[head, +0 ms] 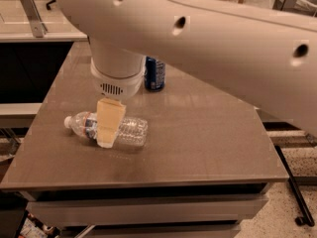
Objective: Place water bottle upright
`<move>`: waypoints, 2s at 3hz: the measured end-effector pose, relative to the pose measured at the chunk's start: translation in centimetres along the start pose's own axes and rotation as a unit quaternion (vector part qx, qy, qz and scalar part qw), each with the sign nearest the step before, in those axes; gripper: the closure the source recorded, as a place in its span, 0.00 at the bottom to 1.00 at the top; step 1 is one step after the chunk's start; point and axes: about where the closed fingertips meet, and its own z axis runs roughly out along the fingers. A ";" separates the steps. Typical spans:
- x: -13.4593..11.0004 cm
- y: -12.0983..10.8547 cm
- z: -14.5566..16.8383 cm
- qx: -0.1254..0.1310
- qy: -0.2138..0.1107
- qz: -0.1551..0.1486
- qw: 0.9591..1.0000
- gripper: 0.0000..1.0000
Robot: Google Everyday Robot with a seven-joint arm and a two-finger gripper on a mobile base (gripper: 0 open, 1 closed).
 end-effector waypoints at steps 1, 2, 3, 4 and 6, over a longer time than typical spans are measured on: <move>0.6 -0.3 -0.2 -0.007 0.005 0.003 1.000 0.00; 0.2 -1.0 0.3 -0.020 0.000 -0.003 1.000 0.00; -0.6 -1.0 0.5 -0.037 -0.007 -0.011 0.999 0.00; -1.5 -0.4 0.7 -0.058 -0.014 -0.017 0.998 0.00; -3.0 1.3 2.5 -0.077 -0.004 -0.005 0.997 0.00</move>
Offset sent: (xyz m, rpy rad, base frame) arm 0.0233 -0.0005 -0.0086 0.0147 0.0746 0.0427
